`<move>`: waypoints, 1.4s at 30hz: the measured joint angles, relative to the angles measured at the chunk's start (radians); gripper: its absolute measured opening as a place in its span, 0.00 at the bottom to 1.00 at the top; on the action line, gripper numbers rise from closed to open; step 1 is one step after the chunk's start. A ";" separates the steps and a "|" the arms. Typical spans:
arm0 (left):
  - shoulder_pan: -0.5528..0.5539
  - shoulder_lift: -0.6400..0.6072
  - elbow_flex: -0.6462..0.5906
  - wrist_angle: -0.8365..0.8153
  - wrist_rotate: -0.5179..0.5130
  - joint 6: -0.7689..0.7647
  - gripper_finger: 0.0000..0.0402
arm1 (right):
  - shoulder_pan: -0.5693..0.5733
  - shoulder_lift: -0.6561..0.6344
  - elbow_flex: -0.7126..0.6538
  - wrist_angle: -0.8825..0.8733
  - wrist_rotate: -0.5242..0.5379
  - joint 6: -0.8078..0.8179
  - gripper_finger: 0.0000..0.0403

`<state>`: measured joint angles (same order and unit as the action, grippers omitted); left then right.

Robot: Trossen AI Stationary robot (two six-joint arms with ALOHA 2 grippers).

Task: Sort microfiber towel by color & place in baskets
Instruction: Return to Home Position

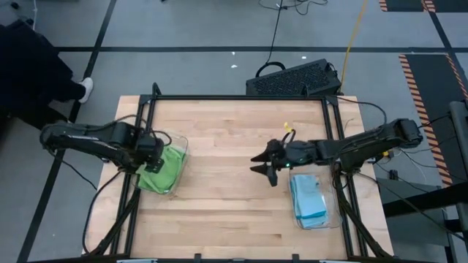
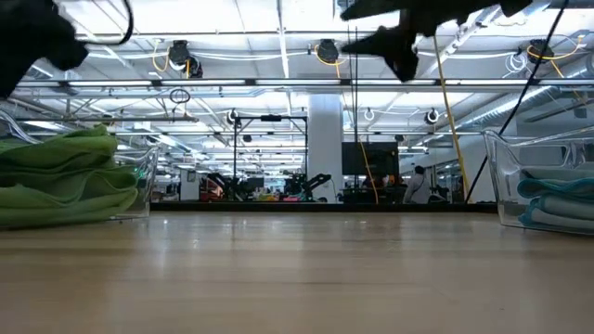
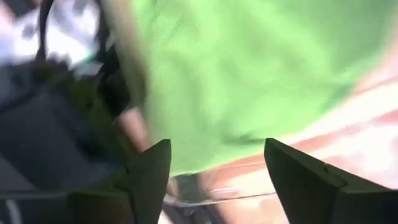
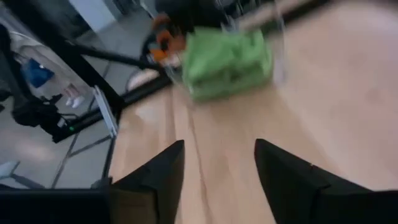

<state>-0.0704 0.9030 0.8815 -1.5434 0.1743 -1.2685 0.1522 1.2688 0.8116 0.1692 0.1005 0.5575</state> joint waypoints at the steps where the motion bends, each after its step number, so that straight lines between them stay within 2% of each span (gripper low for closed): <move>1: 0.003 -0.003 0.026 0.011 -0.021 0.020 0.66 | -0.005 -0.022 0.000 0.005 0.000 -0.039 0.45; 5: 0.006 -0.003 0.125 0.109 -0.144 0.122 0.70 | -0.015 -0.110 0.000 0.004 -0.026 -0.190 0.31; 10: 0.001 -0.002 0.175 0.446 -0.256 0.322 0.70 | -0.015 -0.202 0.000 0.006 -0.124 -0.259 0.05; 11: -0.002 -0.002 0.177 0.517 -0.263 0.380 0.70 | -0.011 -0.216 0.000 0.006 -0.126 -0.267 0.03; 15: -0.003 -0.002 0.177 0.711 -0.289 0.614 0.70 | 0.001 -0.258 0.000 -0.007 0.014 -0.302 0.07; 19: -0.002 -0.002 0.177 0.800 -0.300 0.841 0.70 | -0.009 -0.270 0.000 -0.024 0.139 -0.370 0.10; 28: -0.002 -0.002 0.177 0.847 -0.298 0.985 0.70 | -0.015 -0.270 0.000 -0.018 0.135 -0.398 0.11; 32: -0.002 -0.002 0.177 0.847 -0.330 1.069 0.70 | -0.015 -0.269 0.000 -0.026 0.135 -0.510 0.11; 37: -0.002 -0.002 0.177 0.856 -0.334 1.095 0.70 | -0.015 -0.303 -0.001 -0.102 0.135 -0.532 0.11; 42: -0.002 -0.002 0.177 0.861 -0.332 1.076 0.70 | -0.015 -0.395 -0.001 -0.204 0.134 -0.556 0.11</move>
<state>-0.0723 0.9012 1.0584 -0.6820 -0.1578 -0.1925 0.1368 0.8734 0.8108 -0.0352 0.2348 0.0012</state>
